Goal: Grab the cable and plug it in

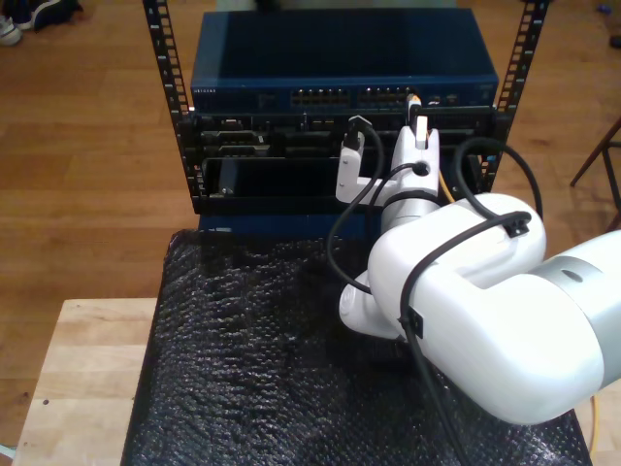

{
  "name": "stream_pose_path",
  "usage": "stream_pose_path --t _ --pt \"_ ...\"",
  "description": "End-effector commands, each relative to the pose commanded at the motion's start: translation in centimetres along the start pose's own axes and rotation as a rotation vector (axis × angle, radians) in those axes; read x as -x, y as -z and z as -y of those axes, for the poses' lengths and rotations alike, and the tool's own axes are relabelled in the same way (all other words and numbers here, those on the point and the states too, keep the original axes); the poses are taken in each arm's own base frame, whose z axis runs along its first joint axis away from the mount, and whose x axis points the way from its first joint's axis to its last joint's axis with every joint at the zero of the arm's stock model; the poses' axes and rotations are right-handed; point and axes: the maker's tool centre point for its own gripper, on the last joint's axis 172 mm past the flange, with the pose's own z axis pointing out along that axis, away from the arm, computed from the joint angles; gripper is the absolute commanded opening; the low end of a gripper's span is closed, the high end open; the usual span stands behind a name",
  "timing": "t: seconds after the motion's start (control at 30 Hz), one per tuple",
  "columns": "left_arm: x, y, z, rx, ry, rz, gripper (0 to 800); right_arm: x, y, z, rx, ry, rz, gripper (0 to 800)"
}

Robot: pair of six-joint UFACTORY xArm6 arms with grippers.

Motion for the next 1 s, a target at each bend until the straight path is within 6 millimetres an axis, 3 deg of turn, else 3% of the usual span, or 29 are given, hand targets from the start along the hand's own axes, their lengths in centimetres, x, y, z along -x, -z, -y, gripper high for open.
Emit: stream_pose_path --t 1.0 --pt "0.0 0.0 0.0 0.0 0.0 0.0 800 0.26 -0.57 0.15 0.008 0.008 0.03 0"
